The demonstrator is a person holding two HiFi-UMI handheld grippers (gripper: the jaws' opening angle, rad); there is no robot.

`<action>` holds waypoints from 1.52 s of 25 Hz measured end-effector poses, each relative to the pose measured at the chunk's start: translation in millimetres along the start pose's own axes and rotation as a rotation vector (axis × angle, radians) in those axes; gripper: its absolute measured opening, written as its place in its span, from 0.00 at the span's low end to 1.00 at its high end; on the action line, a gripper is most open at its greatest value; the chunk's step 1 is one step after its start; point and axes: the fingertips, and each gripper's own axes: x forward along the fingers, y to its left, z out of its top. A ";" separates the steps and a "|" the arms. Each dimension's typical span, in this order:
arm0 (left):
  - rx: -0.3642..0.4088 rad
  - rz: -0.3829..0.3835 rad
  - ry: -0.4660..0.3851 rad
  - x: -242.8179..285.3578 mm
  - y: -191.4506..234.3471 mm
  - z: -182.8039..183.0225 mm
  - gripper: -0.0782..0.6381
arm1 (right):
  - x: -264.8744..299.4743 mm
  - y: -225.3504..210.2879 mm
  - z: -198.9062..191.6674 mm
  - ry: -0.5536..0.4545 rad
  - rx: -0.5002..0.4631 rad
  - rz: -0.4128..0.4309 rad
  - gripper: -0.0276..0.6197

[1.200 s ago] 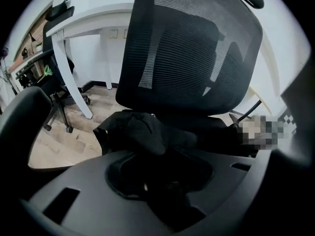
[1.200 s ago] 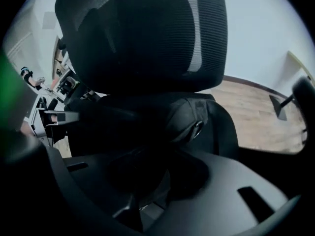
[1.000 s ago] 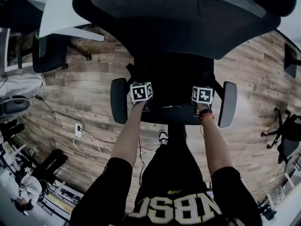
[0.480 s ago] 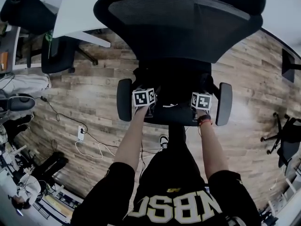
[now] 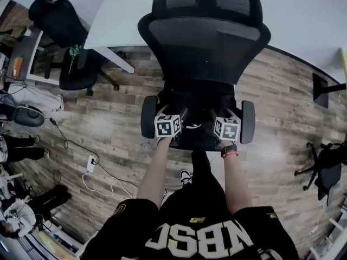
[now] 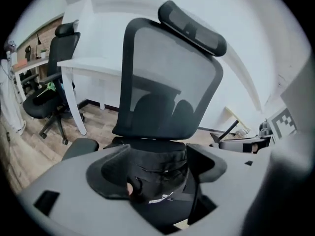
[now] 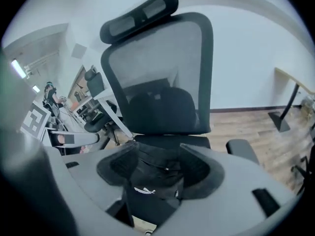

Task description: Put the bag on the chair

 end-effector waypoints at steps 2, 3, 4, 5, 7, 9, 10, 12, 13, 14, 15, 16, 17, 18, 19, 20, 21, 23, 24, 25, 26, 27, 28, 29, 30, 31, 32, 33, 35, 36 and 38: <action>-0.039 -0.008 -0.058 -26.7 -7.6 14.7 0.64 | -22.3 11.4 14.0 -0.058 -0.017 0.007 0.45; -0.054 -0.010 -0.089 -40.6 -11.8 21.9 0.64 | -34.7 16.0 21.0 -0.087 -0.024 0.006 0.45; -0.057 -0.009 -0.120 -54.5 -16.8 29.1 0.64 | -47.6 20.4 27.9 -0.117 -0.034 0.006 0.45; -0.046 -0.006 -0.151 -68.3 -22.4 36.4 0.64 | -60.9 25.0 34.8 -0.146 -0.047 0.008 0.45; 0.000 0.000 -0.208 -95.7 -34.7 50.2 0.63 | -88.3 35.7 46.8 -0.201 -0.078 0.013 0.45; 0.059 0.009 -0.260 -123.4 -46.5 61.3 0.63 | -116.1 47.2 55.0 -0.253 -0.103 0.019 0.43; 0.086 0.014 -0.288 -137.2 -51.9 66.7 0.62 | -130.2 53.0 59.1 -0.282 -0.110 0.023 0.43; 0.125 0.027 -0.362 -164.3 -61.3 80.0 0.60 | -157.6 65.3 70.1 -0.348 -0.123 0.035 0.41; 0.137 0.034 -0.401 -177.7 -65.0 87.0 0.58 | -170.3 71.8 76.3 -0.381 -0.132 0.040 0.40; 0.148 0.041 -0.437 -190.7 -68.1 92.8 0.55 | -182.4 78.2 82.1 -0.412 -0.143 0.042 0.39; 0.160 0.047 -0.466 -203.2 -71.4 97.2 0.54 | -194.4 84.0 87.3 -0.441 -0.156 0.041 0.39; 0.174 0.051 -0.492 -215.2 -75.2 100.3 0.53 | -206.6 88.9 92.4 -0.468 -0.168 0.036 0.38; 0.188 0.053 -0.514 -227.0 -79.6 102.6 0.51 | -219.0 93.0 97.1 -0.495 -0.179 0.030 0.35; 0.201 0.054 -0.535 -238.8 -84.5 104.3 0.50 | -231.5 96.9 101.0 -0.520 -0.189 0.025 0.35; 0.213 0.053 -0.557 -251.0 -89.3 105.8 0.49 | -243.8 101.1 104.2 -0.544 -0.196 0.023 0.34; 0.226 0.050 -0.580 -263.5 -94.2 107.4 0.47 | -255.7 105.8 106.7 -0.567 -0.202 0.023 0.32; 0.240 0.044 -0.604 -276.0 -99.6 109.4 0.46 | -267.3 111.0 108.9 -0.592 -0.208 0.027 0.30; 0.269 0.018 -0.655 -299.9 -113.3 114.2 0.39 | -288.9 121.6 112.5 -0.642 -0.219 0.042 0.24; 0.282 0.003 -0.679 -311.0 -120.7 116.6 0.37 | -298.1 126.9 113.4 -0.661 -0.227 0.052 0.23; 0.293 -0.007 -0.701 -321.2 -127.3 118.5 0.34 | -306.0 132.1 113.5 -0.674 -0.236 0.061 0.23; 0.301 -0.013 -0.721 -330.7 -132.8 119.9 0.31 | -313.2 136.8 112.9 -0.686 -0.245 0.065 0.22; 0.306 -0.015 -0.738 -339.1 -136.7 120.6 0.27 | -320.1 140.8 112.0 -0.699 -0.251 0.067 0.20; 0.306 -0.017 -0.751 -346.2 -139.4 120.6 0.24 | -326.6 143.9 110.9 -0.712 -0.253 0.065 0.17; 0.304 -0.020 -0.762 -351.7 -141.1 120.4 0.21 | -332.3 145.9 109.9 -0.722 -0.252 0.060 0.15; 0.301 -0.022 -0.768 -355.9 -142.1 120.0 0.19 | -337.1 146.9 109.2 -0.732 -0.252 0.050 0.13; 0.303 -0.022 -0.773 -359.1 -142.7 119.3 0.18 | -341.0 147.4 108.7 -0.739 -0.250 0.039 0.11; 0.309 -0.019 -0.775 -361.6 -142.7 118.2 0.16 | -343.8 147.8 107.8 -0.744 -0.246 0.031 0.08; 0.317 -0.013 -0.775 -363.7 -142.2 116.6 0.15 | -345.8 148.6 106.3 -0.745 -0.243 0.028 0.06; 0.327 -0.004 -0.774 -366.3 -141.5 112.6 0.13 | -349.1 151.3 102.5 -0.744 -0.251 0.026 0.06; 0.331 -0.004 -0.774 -366.9 -142.1 111.1 0.13 | -350.7 152.5 101.3 -0.745 -0.258 0.025 0.06; 0.337 -0.011 -0.773 -367.1 -144.6 110.6 0.13 | -352.5 153.5 101.5 -0.747 -0.264 0.023 0.06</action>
